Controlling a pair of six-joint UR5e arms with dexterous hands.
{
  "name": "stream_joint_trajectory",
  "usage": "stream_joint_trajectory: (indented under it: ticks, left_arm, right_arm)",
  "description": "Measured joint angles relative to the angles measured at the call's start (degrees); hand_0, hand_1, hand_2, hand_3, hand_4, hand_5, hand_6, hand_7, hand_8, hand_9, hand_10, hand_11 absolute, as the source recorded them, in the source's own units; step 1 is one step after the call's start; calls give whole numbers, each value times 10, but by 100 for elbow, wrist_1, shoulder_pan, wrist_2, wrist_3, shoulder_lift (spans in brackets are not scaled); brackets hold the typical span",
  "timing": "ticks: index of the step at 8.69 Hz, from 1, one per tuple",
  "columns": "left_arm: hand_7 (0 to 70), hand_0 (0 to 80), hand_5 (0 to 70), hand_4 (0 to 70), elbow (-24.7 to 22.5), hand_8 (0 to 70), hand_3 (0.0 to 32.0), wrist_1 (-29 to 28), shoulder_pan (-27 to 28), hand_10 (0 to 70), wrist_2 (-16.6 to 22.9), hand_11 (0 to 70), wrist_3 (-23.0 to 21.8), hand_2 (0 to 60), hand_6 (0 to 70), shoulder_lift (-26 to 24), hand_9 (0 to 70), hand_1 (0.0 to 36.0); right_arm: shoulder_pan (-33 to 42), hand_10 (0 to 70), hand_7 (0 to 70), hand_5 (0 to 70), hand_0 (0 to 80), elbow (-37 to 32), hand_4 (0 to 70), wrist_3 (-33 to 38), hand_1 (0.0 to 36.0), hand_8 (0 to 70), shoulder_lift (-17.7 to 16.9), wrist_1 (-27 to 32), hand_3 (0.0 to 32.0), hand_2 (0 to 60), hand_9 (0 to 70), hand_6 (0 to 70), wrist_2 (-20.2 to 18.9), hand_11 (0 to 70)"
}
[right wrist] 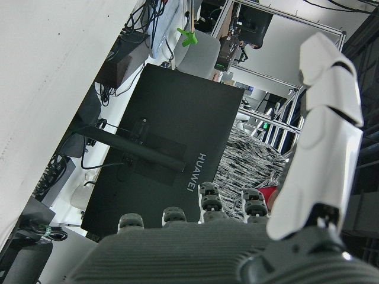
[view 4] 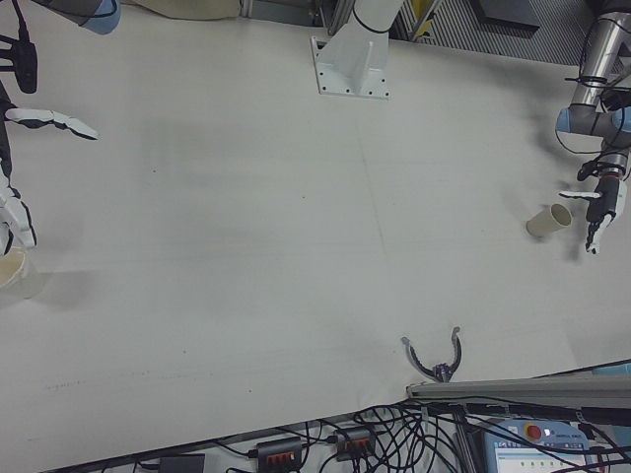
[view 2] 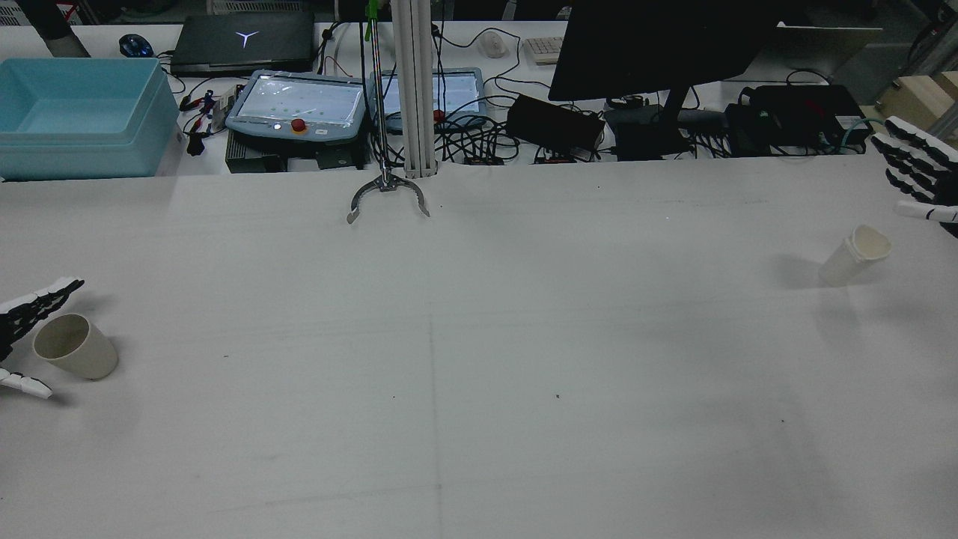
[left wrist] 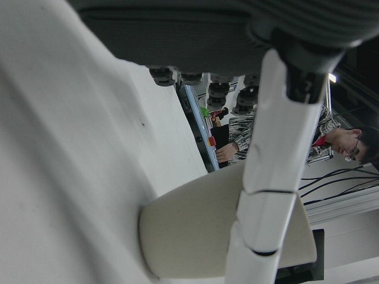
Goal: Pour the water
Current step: 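Move the left hand to the side of the beige cup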
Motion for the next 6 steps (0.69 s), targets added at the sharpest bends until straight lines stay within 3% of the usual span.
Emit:
stream_joint_trajectory:
  ticks: [5,6]
  left_arm:
    - [93,730,0,256,-198,15,0,269,215,13,-189,48,-3,17,106,-147,4,265]
    - [98,777,64,261,-249,15,0,311,337,15,-298,50,-10,20,106,-160,5,276]
  right_arm:
    - [1,0,0,59,492,-108,0,7,208,8,0,8,0,173,1,94,0,0]
    - [11,0,0,59,493,-119,0,9,209,8,-2,8,0,169,2,92,-3,0]
